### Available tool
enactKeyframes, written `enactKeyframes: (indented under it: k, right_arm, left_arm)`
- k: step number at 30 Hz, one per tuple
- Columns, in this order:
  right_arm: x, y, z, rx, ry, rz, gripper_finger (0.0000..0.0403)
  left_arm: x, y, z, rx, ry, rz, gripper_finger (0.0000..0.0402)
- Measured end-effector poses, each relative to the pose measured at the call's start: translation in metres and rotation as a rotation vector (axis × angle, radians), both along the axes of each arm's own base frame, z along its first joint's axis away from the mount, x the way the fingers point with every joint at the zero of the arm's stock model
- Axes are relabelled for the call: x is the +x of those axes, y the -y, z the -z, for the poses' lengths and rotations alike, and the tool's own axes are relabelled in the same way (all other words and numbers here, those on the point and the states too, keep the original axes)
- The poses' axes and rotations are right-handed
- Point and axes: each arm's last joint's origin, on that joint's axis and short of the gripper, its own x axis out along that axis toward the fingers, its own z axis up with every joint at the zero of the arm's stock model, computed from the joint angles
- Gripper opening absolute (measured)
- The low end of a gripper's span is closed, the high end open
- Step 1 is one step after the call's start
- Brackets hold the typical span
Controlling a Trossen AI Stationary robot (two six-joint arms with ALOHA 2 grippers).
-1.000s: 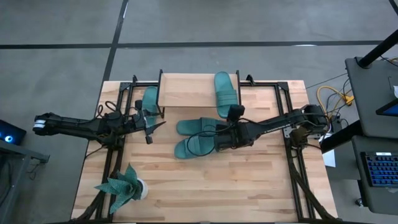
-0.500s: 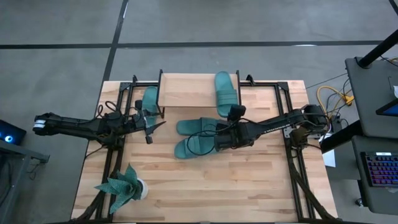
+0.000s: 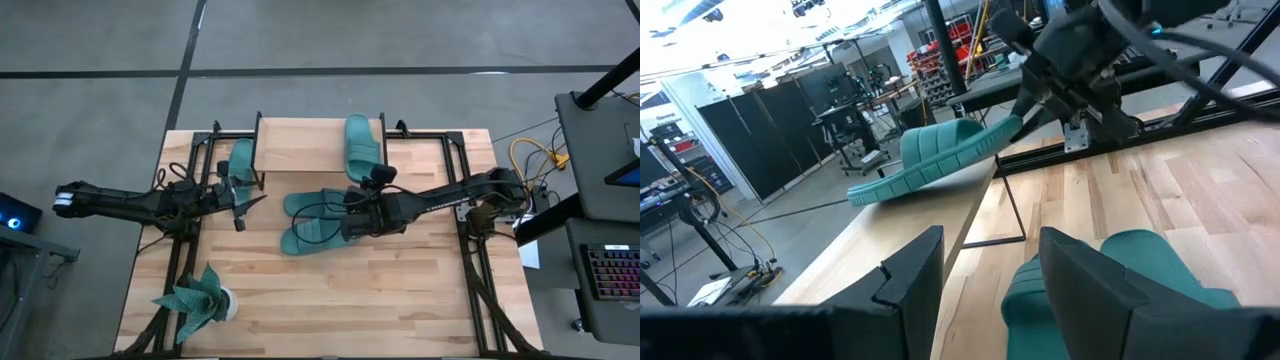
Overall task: Pick and place slides into the shelf
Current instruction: Put the top right green slide on the shelf
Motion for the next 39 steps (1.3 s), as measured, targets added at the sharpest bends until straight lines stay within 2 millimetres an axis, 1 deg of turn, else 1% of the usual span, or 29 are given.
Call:
enactKeyframes:
  k: [8,12,20,25,39]
  right_arm:
    - [-0.009,0.000,-0.016,-0.002,-0.025,0.052,0.0028]
    - [-0.012,0.000,-0.017,-0.003,-0.032,0.070,0.0028]
    - [-0.013,-0.005,-0.018,0.030,-0.032,0.059,0.0026]
    - [-0.013,-0.006,-0.016,0.089,-0.046,0.059,0.0026]
    - [-0.013,-0.007,-0.015,0.165,-0.065,0.059,0.0083]
  left_arm:
    - [0.000,0.000,0.001,0.000,-0.007,0.001,0.0151]
    - [0.000,0.000,0.001,0.000,-0.007,0.001,0.0151]
    - [0.000,0.000,0.001,0.000,-0.007,0.000,0.0151]
    - [0.000,0.000,0.001,0.000,-0.007,0.000,0.0151]
    - [0.000,0.000,0.001,0.000,-0.007,-0.001,0.0151]
